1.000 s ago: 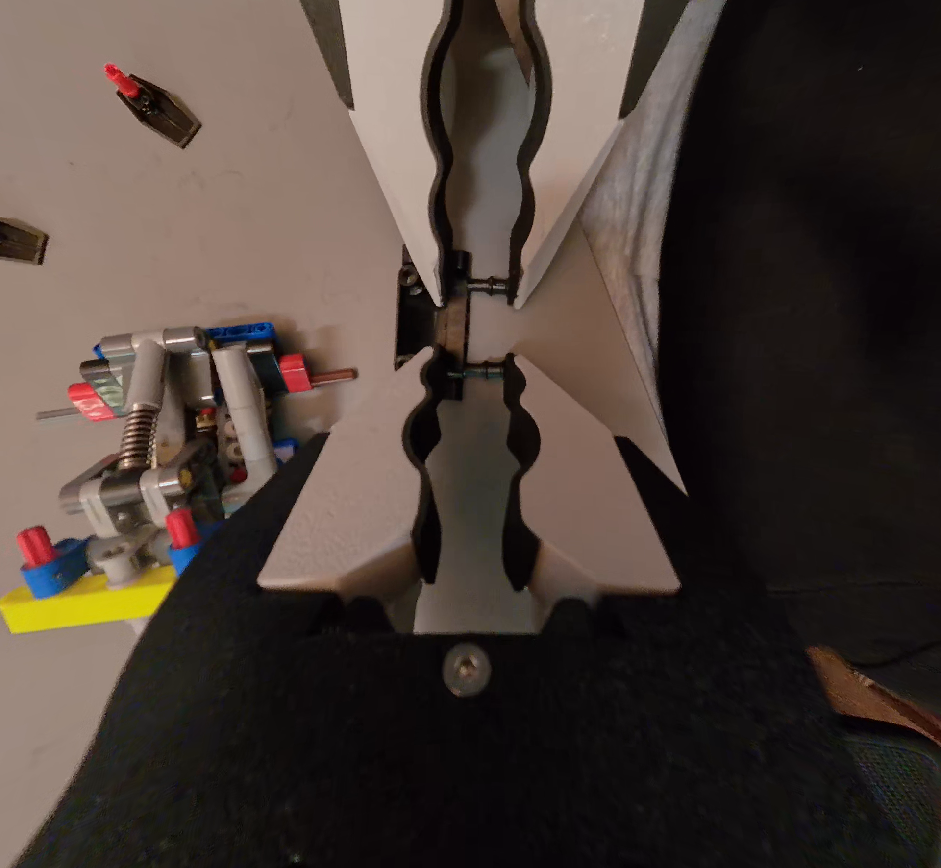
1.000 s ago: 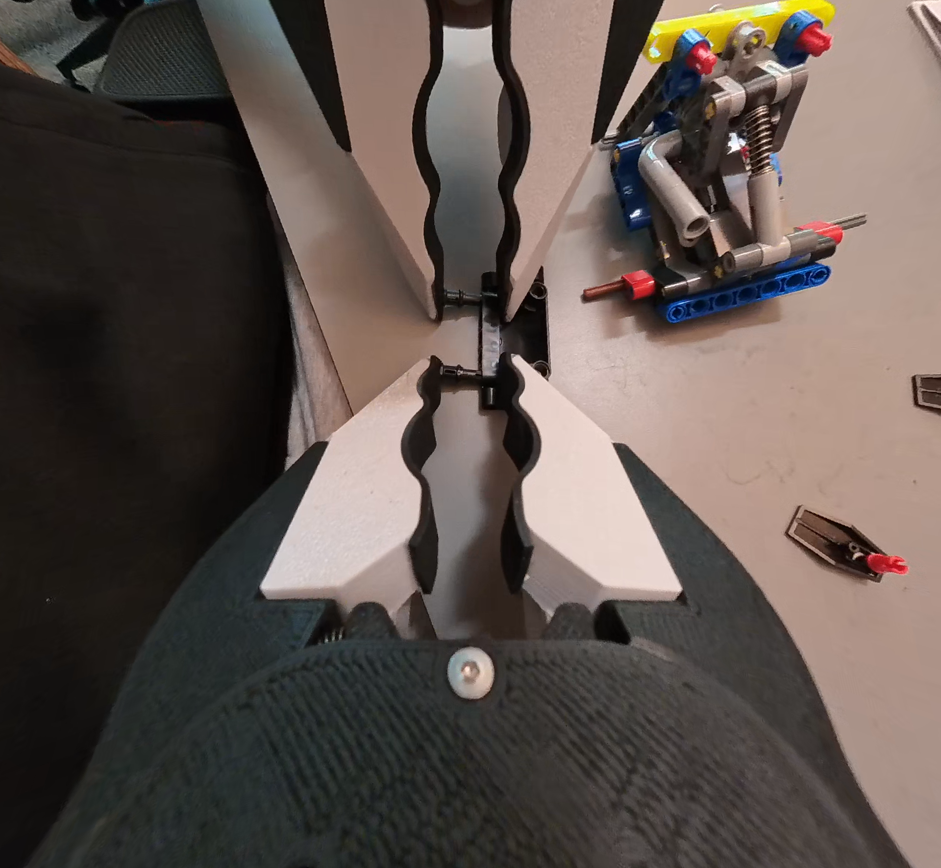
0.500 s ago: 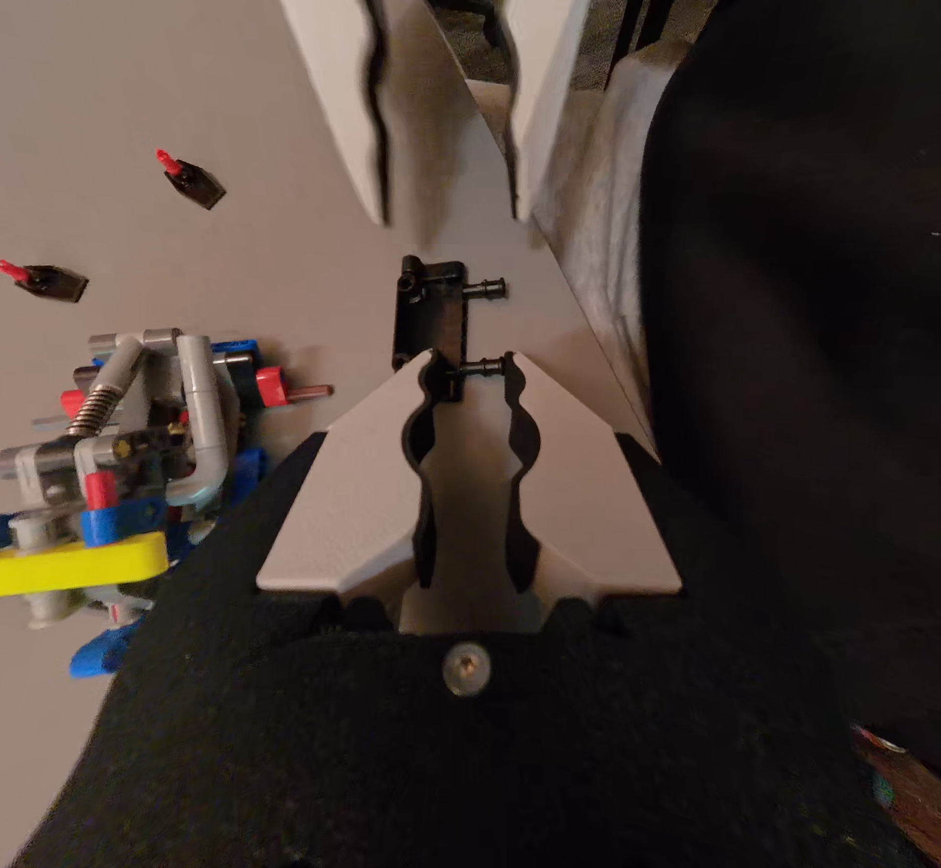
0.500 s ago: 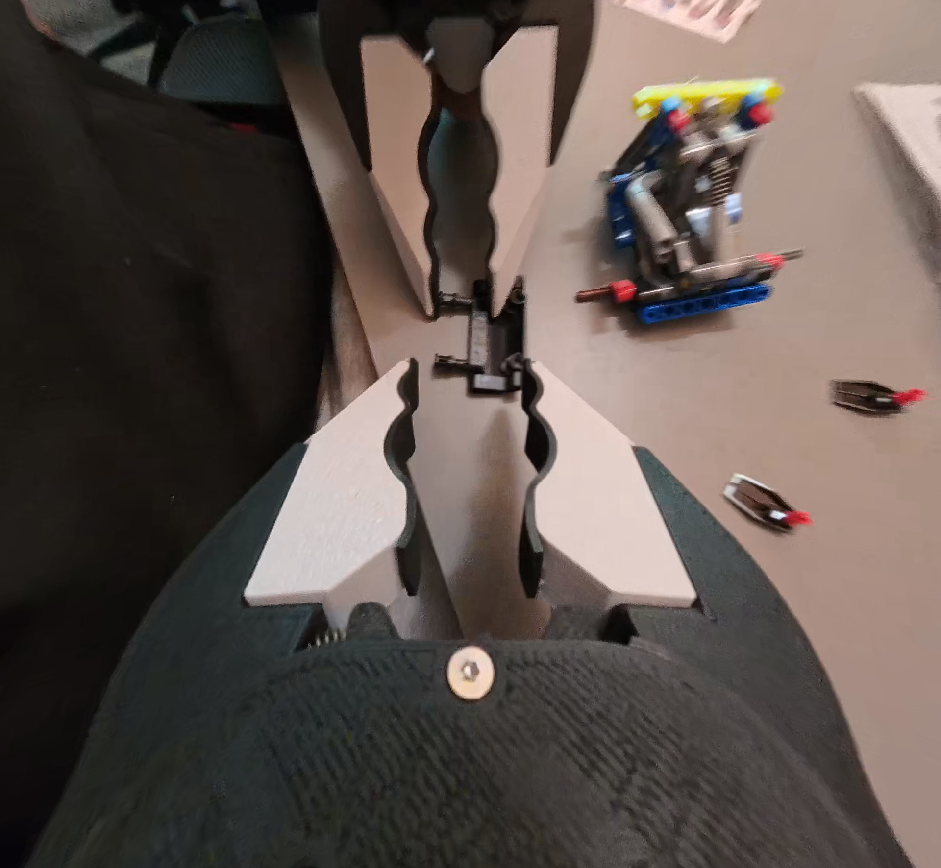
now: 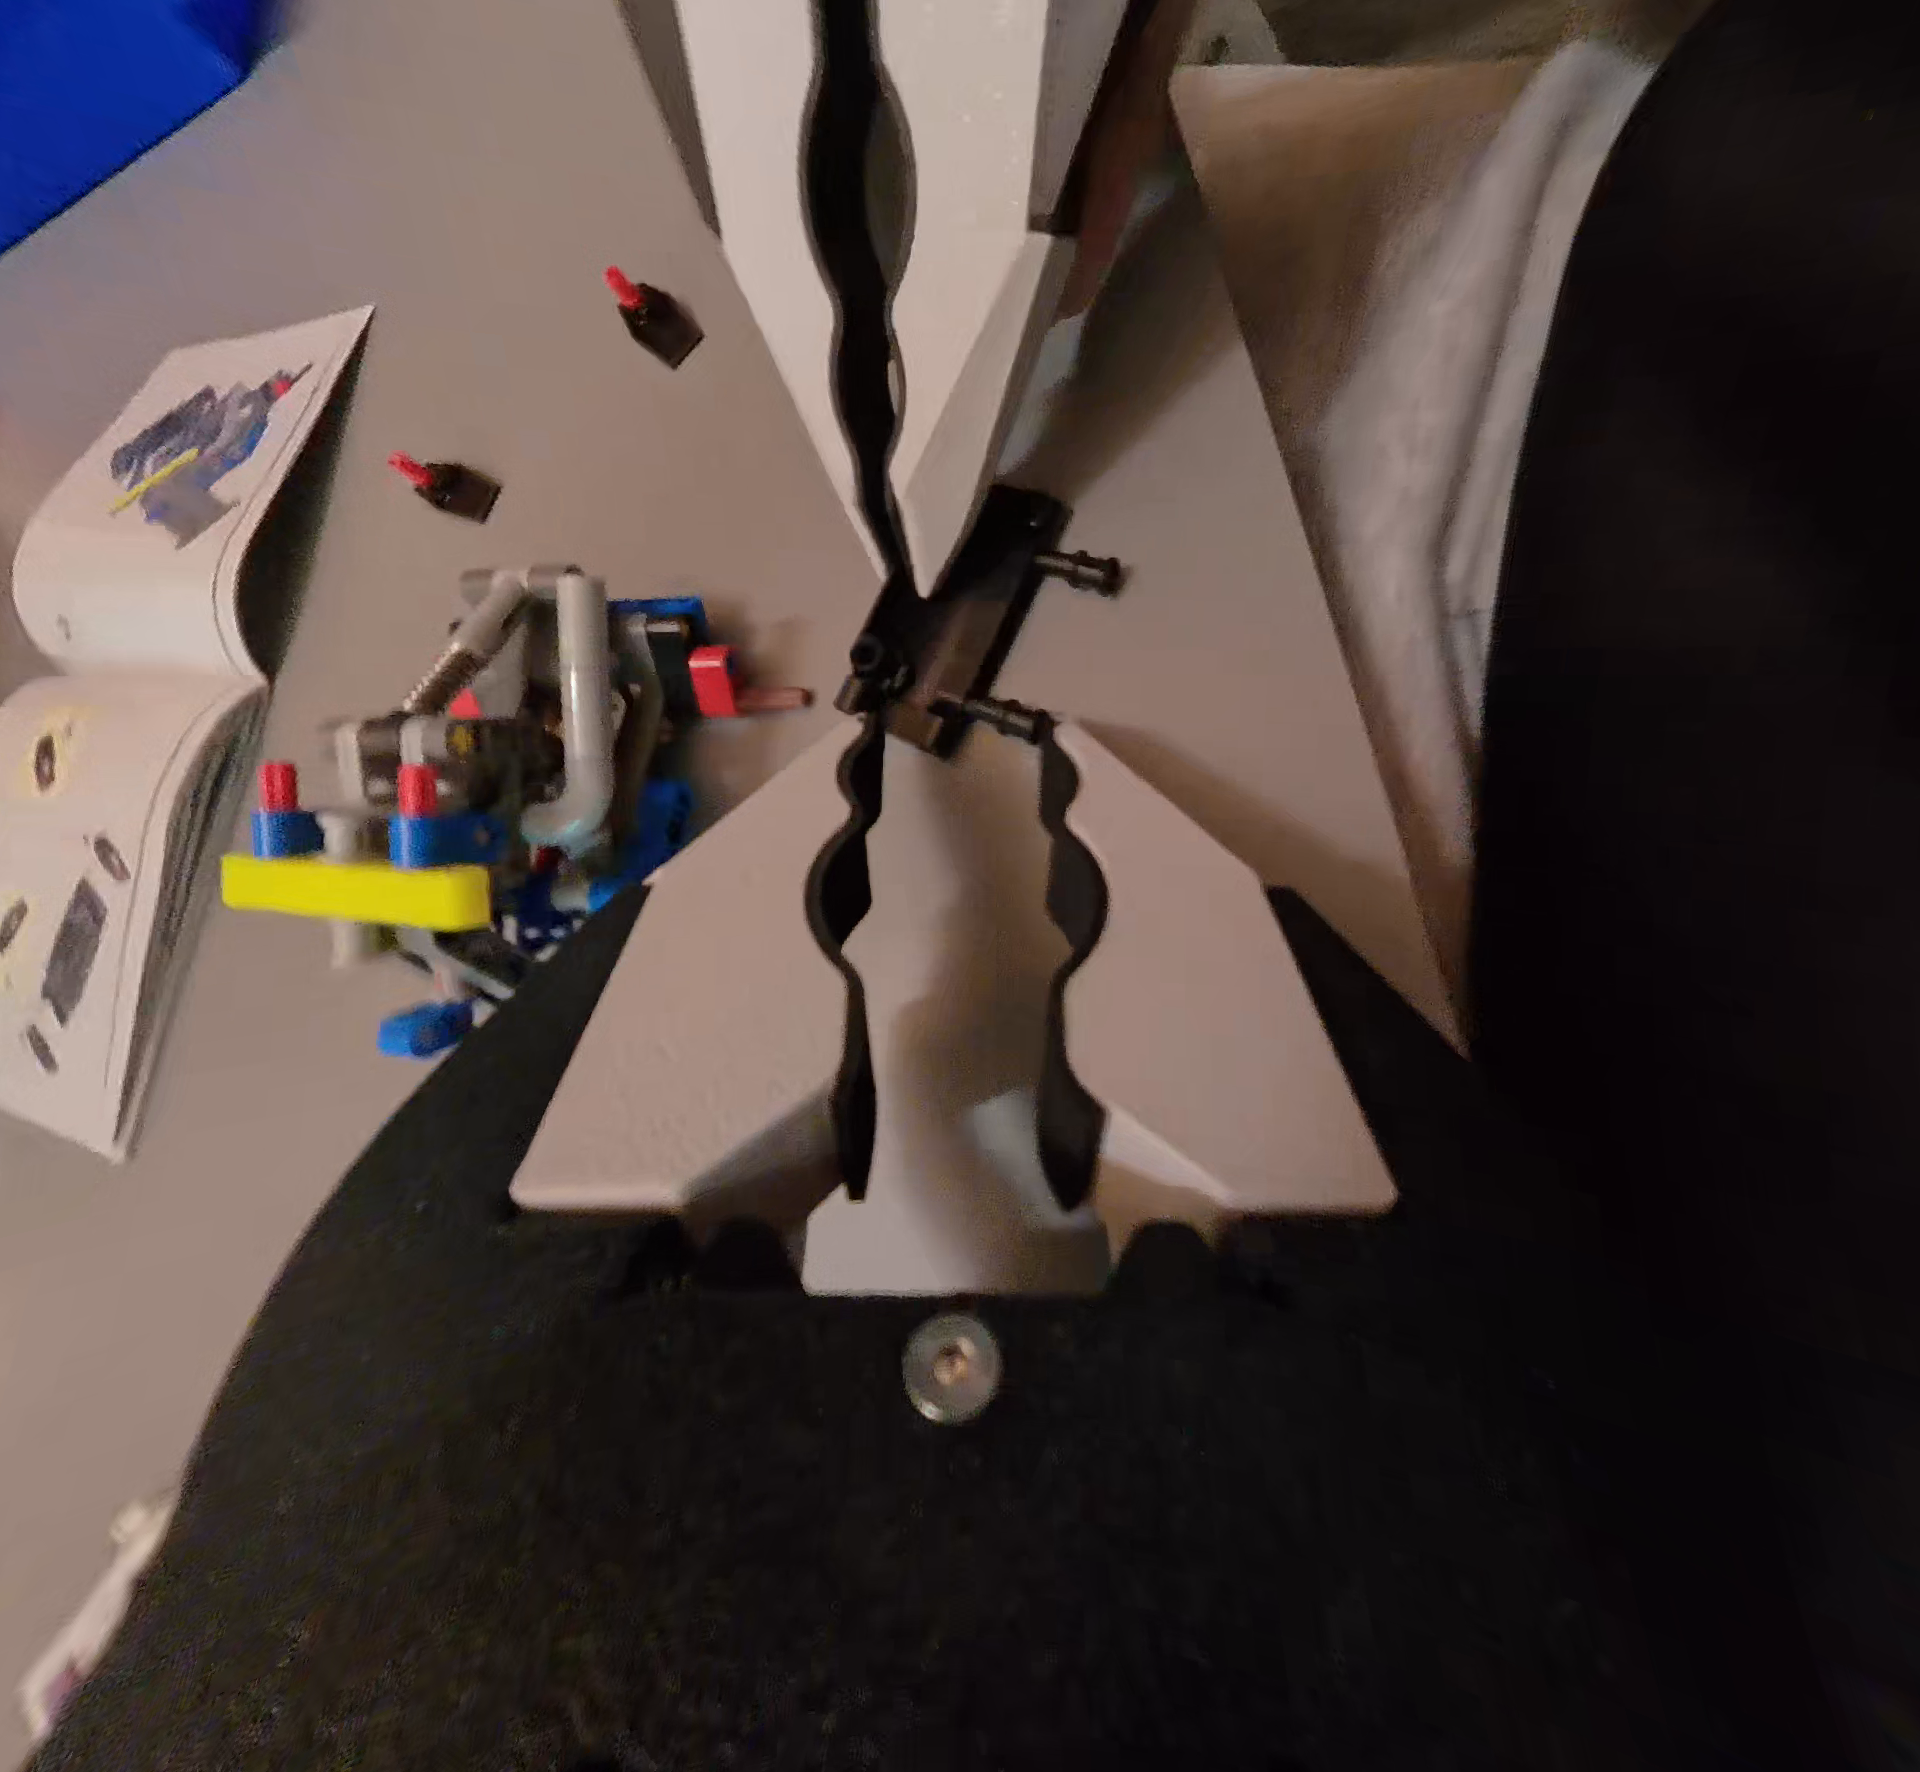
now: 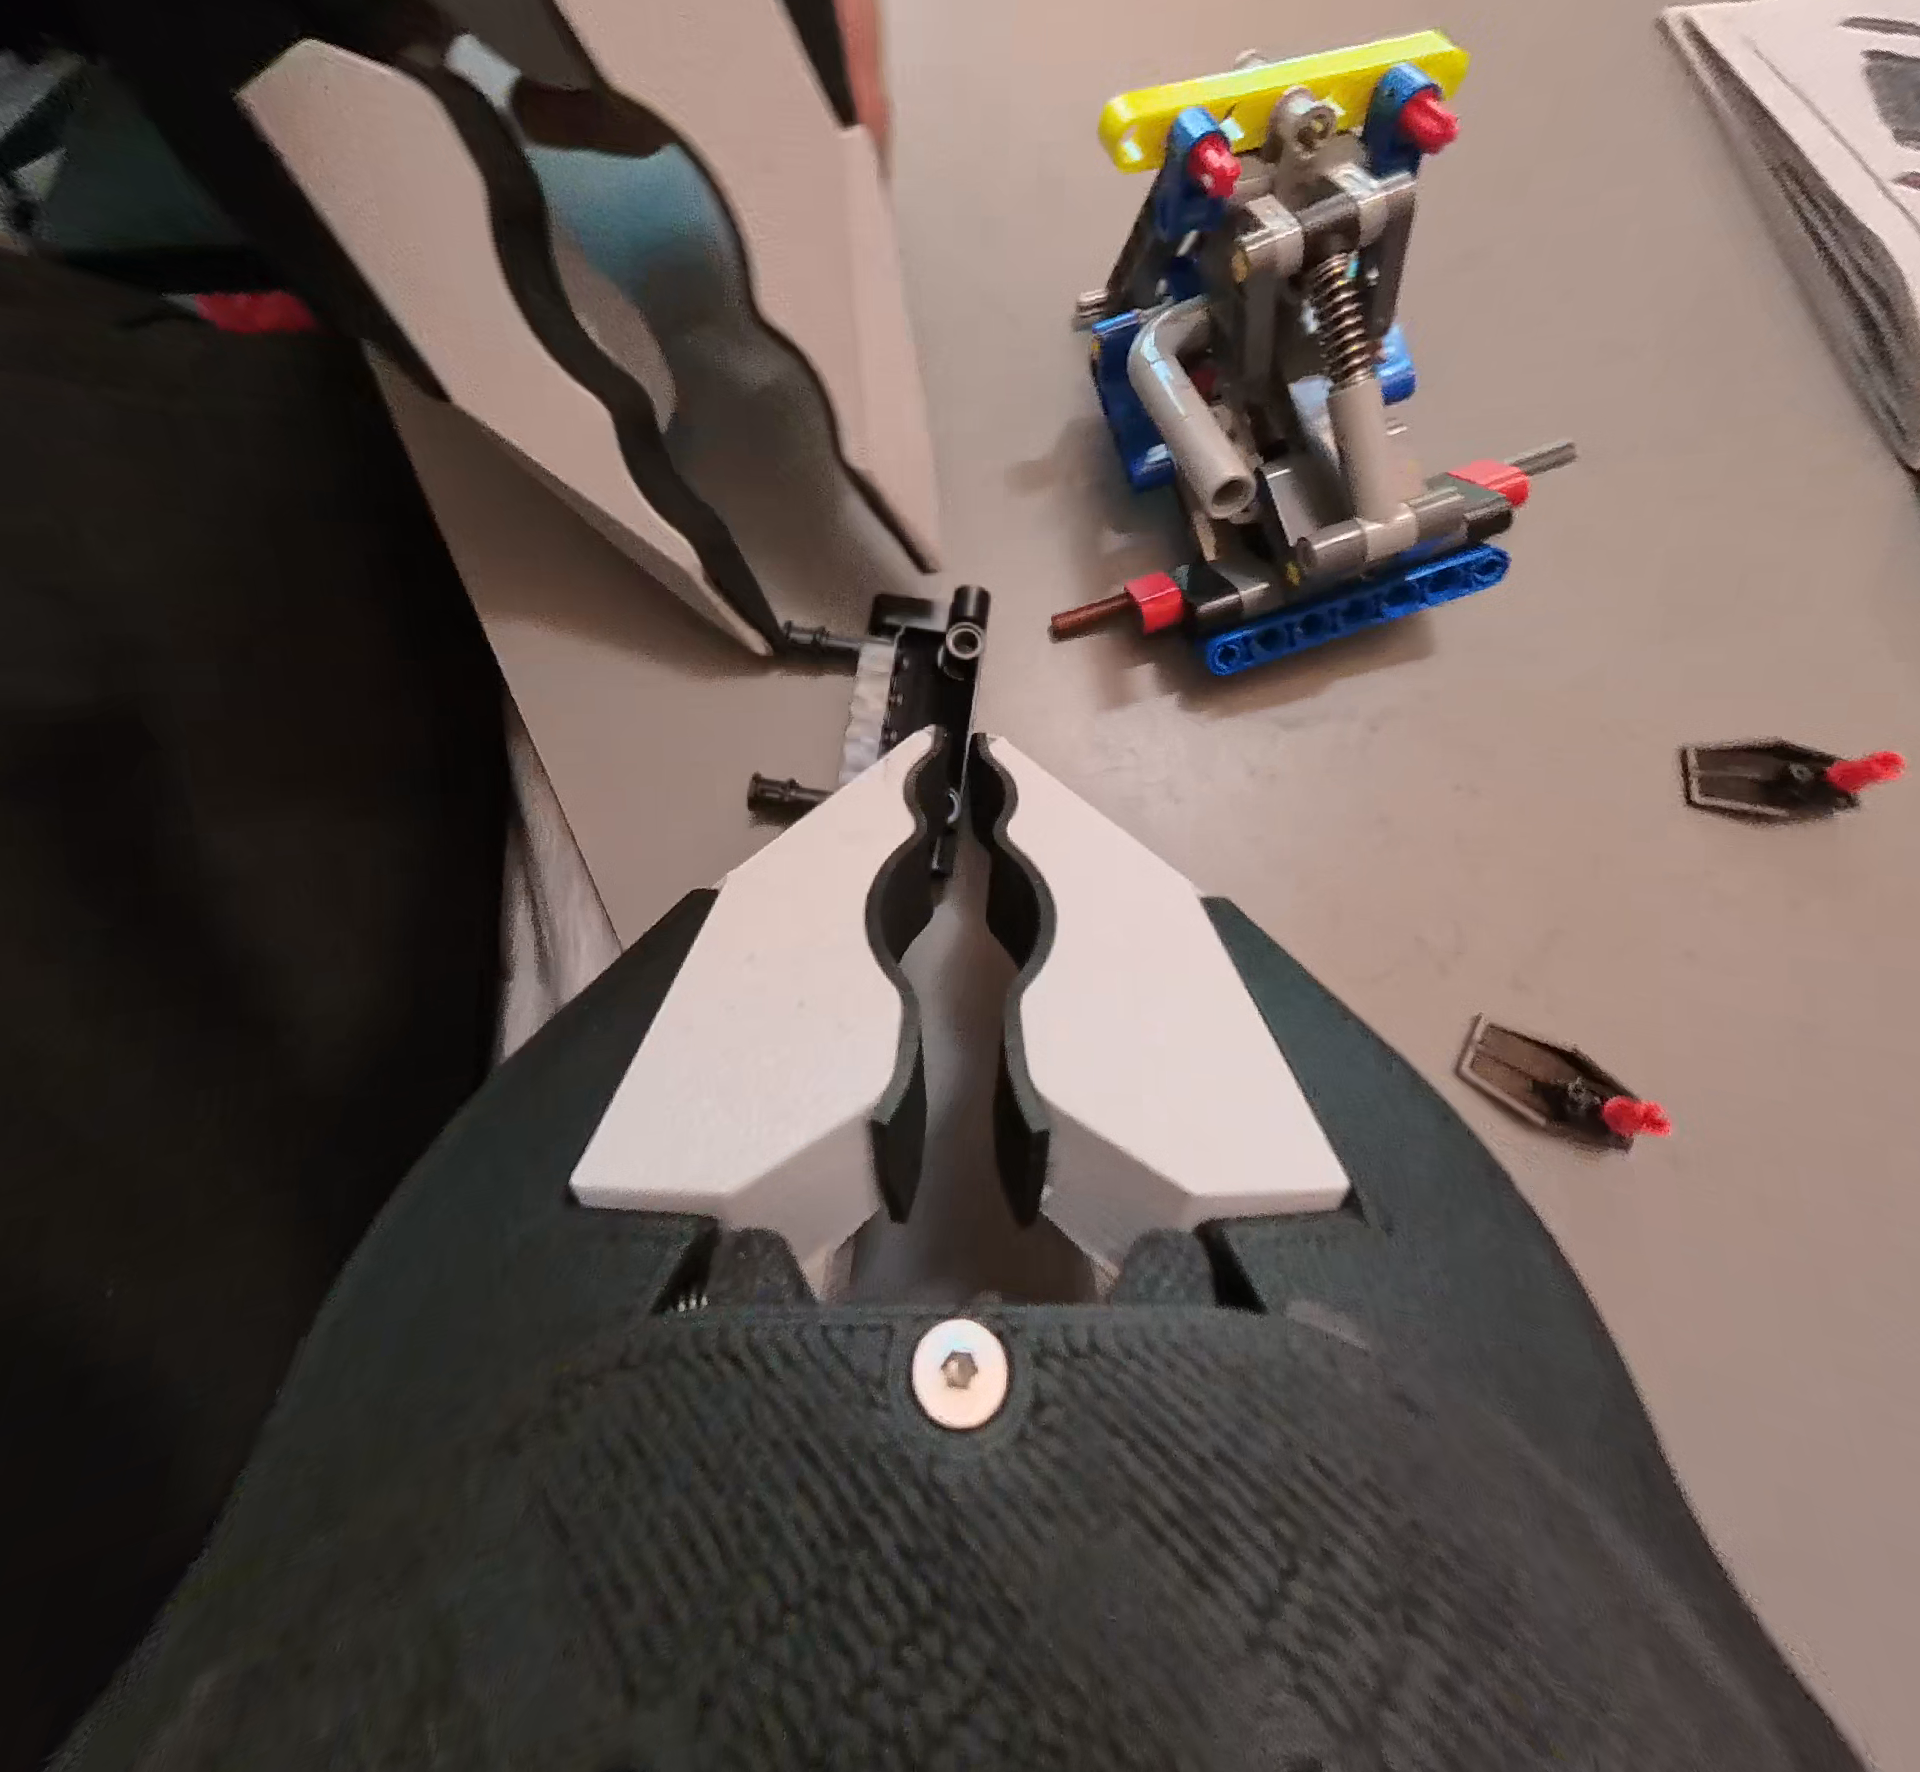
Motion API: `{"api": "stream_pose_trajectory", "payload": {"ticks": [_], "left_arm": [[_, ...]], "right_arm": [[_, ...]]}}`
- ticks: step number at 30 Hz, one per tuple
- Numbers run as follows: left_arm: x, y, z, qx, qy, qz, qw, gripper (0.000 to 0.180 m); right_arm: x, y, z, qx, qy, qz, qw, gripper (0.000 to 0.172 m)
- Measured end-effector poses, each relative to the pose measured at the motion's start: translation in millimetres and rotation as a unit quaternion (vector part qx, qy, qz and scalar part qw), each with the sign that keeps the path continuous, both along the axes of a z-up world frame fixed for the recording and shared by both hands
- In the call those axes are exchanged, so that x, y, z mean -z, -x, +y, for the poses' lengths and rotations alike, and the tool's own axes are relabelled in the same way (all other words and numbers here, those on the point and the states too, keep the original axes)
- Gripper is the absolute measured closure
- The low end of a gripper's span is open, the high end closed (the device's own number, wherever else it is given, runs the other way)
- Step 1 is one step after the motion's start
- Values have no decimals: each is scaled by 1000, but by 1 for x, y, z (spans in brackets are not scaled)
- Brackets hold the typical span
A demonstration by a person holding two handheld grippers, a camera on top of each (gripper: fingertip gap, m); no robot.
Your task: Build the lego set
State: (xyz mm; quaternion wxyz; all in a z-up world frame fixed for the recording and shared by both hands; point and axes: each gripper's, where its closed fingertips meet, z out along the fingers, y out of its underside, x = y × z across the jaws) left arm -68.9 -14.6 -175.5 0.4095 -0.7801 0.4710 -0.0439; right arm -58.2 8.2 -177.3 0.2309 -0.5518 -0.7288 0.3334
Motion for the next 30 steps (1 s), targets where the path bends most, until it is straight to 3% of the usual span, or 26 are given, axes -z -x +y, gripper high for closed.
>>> {"api": "stream_pose_trajectory", "payload": {"ticks": [5,6,13,18,21,30], "left_arm": [[5,0,-12,-71,29,-28,997,168],[4,-2,-11,-77,21,-35,996,180],[5,-2,-8,-69,19,-23,997,180],[4,2,-4,-70,-49,38,996,180],[3,1,-11,-40,-96,93,990,180],[-5,7,-15,-36,-104,117,987,180]], "right_arm": [[-1,1,1,70,-41,7,997,171],[-1,1,0,76,-50,8,996,171],[-1,4,2,66,-91,11,994,171],[-1,5,5,77,-90,21,993,171],[-1,6,-1,63,-58,32,996,172],[3,9,-7,45,-23,39,998,172]]}}
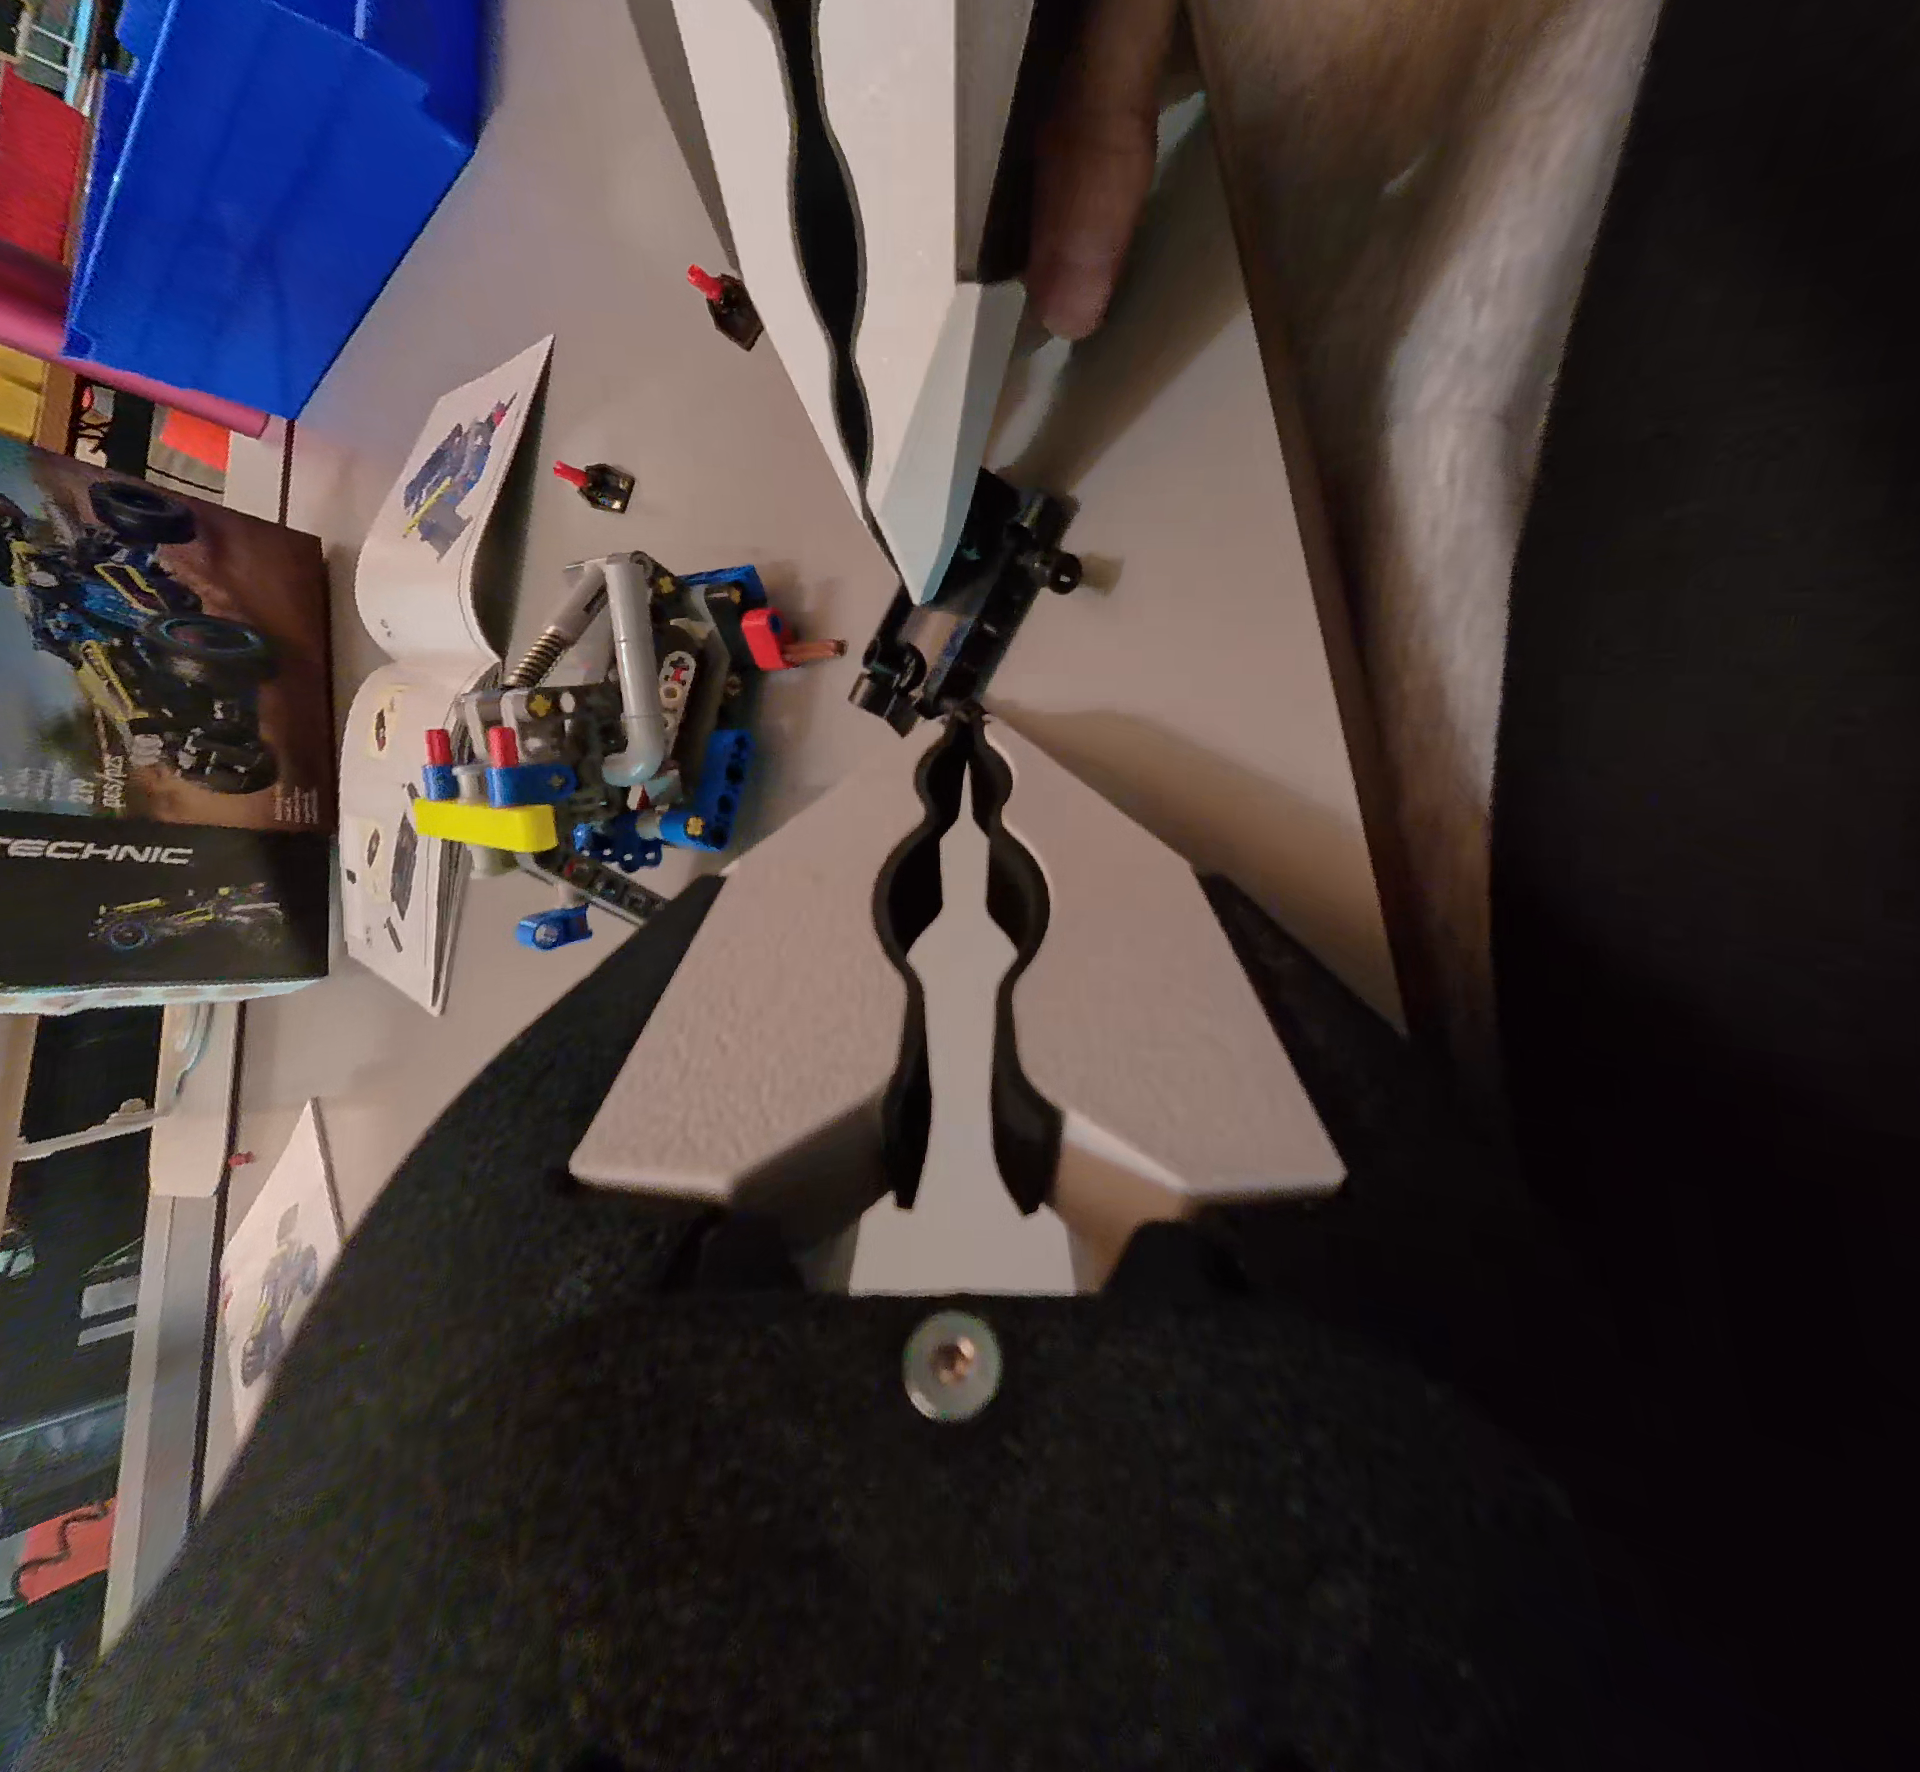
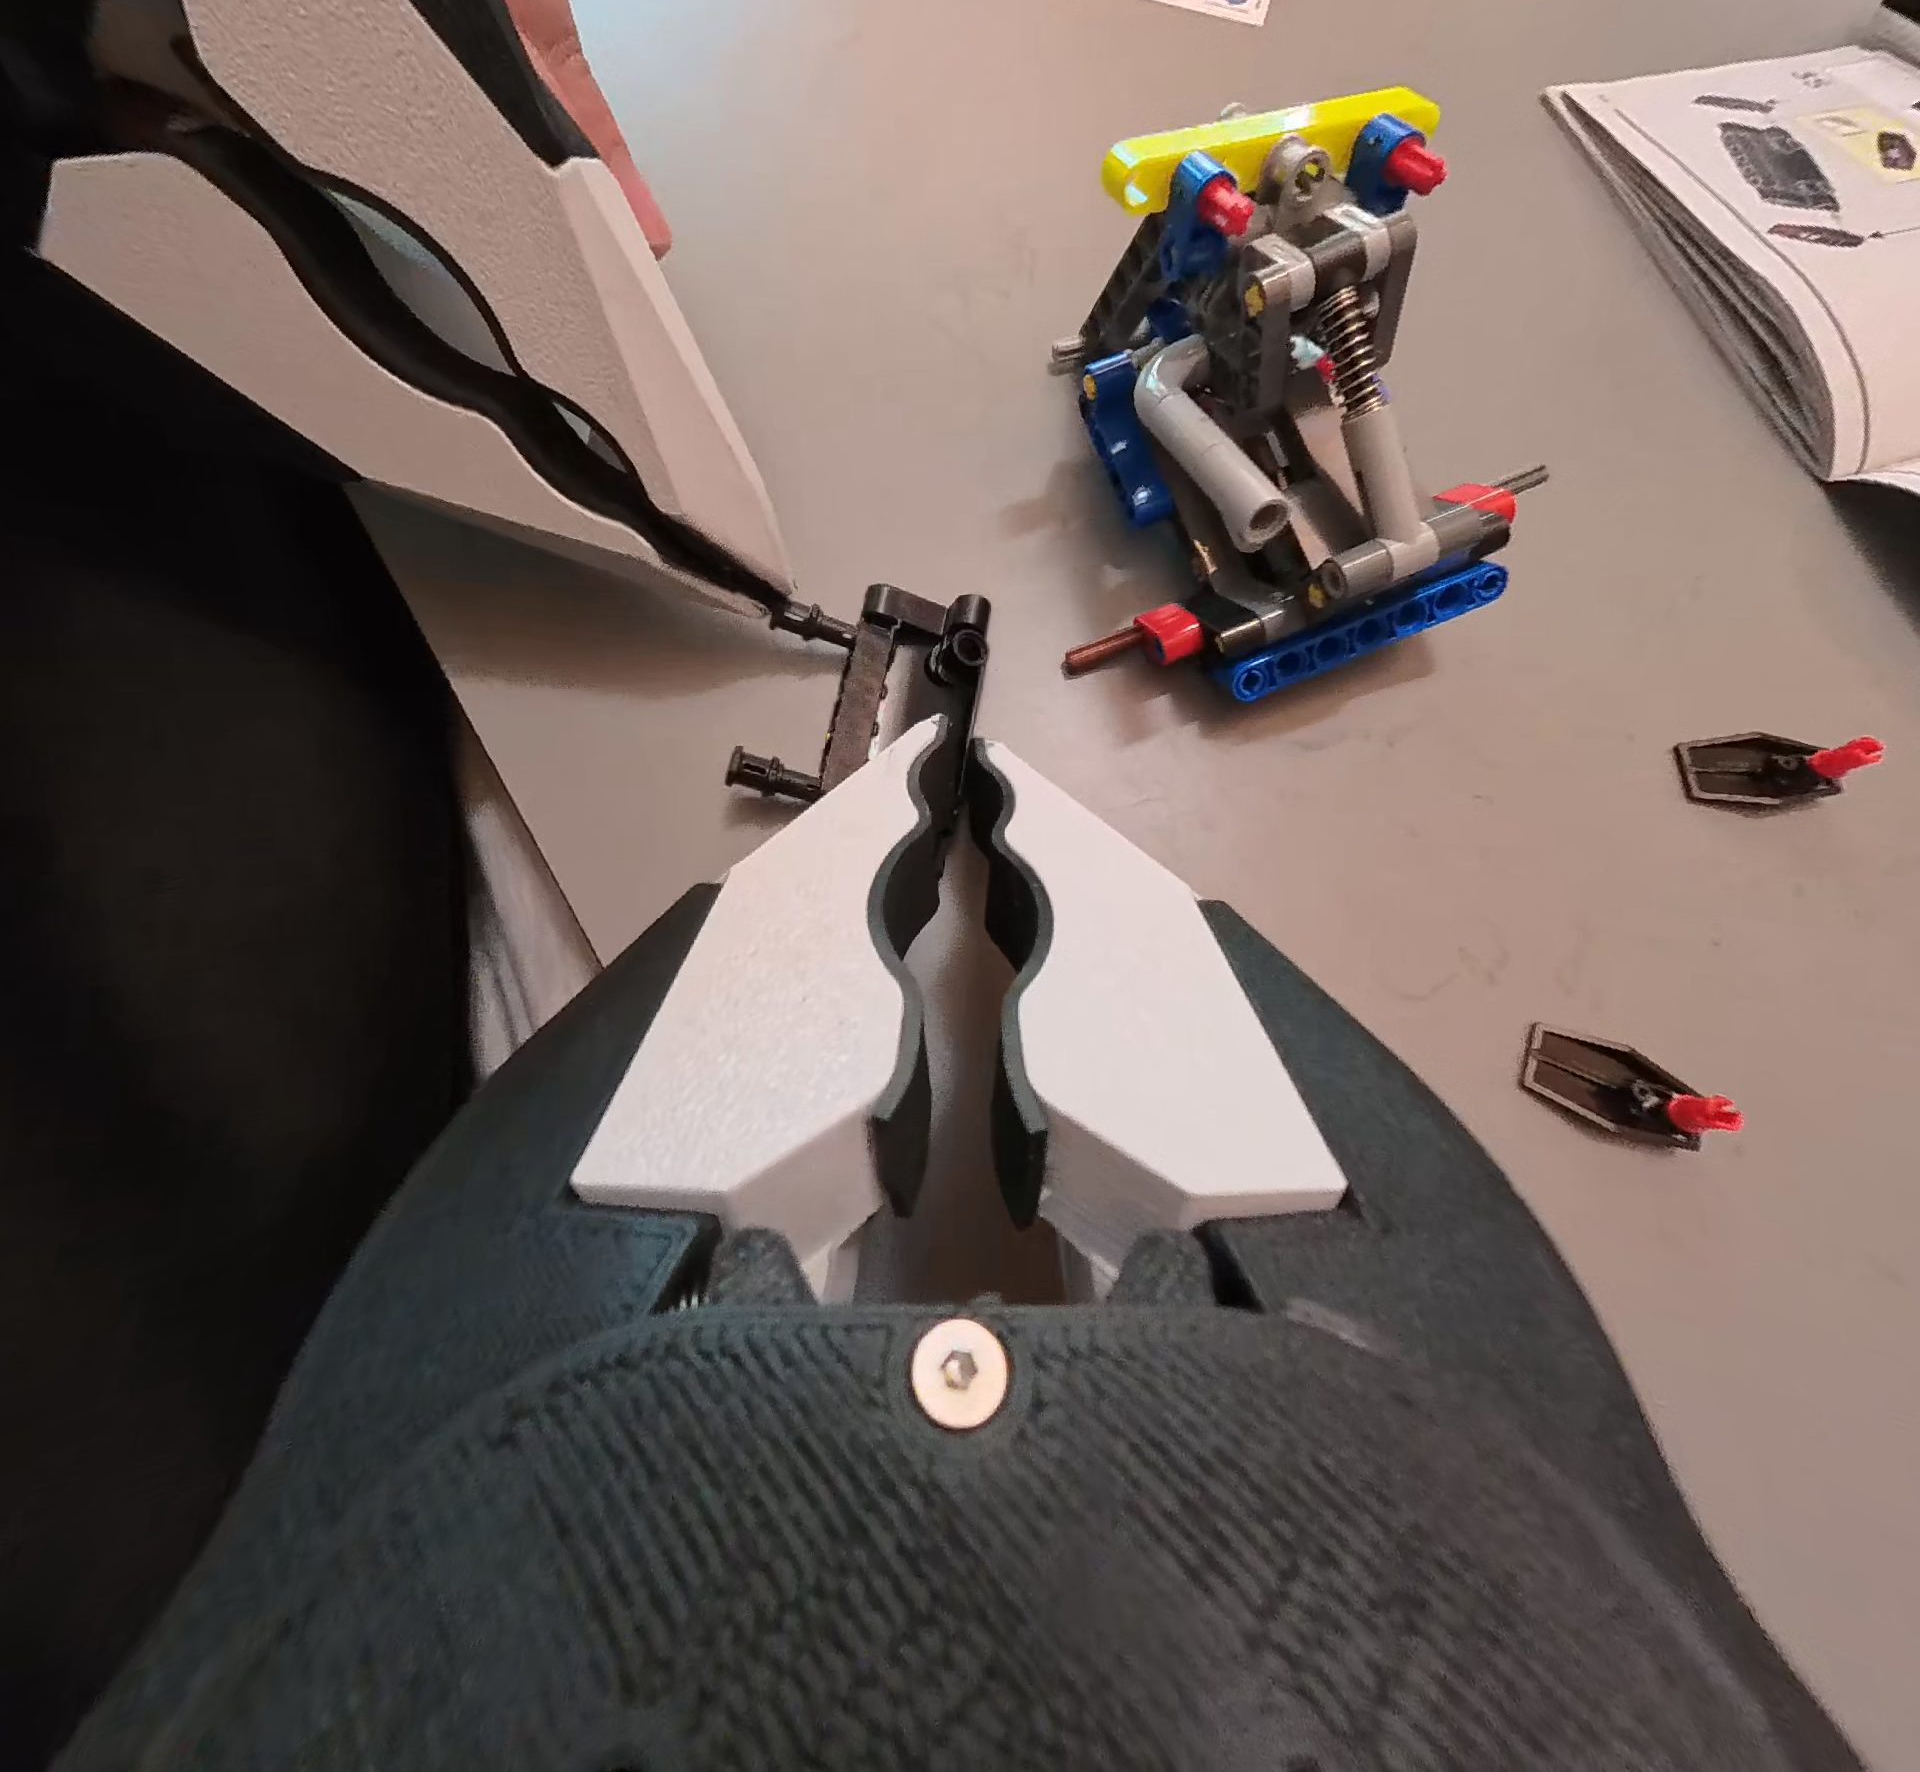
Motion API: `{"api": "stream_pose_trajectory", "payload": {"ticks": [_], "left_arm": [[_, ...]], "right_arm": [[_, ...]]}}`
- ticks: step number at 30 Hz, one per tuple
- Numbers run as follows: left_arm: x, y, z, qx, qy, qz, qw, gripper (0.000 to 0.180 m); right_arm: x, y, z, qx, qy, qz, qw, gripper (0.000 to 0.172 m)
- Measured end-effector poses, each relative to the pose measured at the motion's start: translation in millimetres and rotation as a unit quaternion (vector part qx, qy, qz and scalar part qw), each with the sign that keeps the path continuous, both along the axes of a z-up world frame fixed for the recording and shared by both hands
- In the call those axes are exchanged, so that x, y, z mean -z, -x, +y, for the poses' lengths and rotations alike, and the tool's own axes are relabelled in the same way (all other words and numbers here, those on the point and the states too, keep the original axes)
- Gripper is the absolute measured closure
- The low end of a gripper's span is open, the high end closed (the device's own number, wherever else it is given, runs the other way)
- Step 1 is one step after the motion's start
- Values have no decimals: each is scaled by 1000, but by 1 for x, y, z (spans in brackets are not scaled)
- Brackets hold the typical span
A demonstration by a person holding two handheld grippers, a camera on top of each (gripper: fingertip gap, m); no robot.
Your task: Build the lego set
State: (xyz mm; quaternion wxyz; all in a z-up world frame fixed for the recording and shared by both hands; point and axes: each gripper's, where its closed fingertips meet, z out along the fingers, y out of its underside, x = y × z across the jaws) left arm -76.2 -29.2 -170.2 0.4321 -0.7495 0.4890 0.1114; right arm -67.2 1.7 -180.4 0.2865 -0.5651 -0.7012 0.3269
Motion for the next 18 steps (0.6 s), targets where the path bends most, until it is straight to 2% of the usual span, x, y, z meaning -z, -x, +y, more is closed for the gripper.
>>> {"api": "stream_pose_trajectory", "payload": {"ticks": [5,14,17,18], "left_arm": [[-5,0,-6,2,-13,11,1000,180],[11,4,-2,-6,-1,4,1000,180],[11,5,-1,-5,-2,9,1000,180],[11,5,-2,-4,-1,9,1000,180]], "right_arm": [[0,-2,2,1,-7,-8,1000,172],[-3,-4,-2,-32,-51,-32,998,170],[-1,-4,6,-29,-67,-50,996,162],[-3,-3,10,-20,-69,-49,996,155]]}}
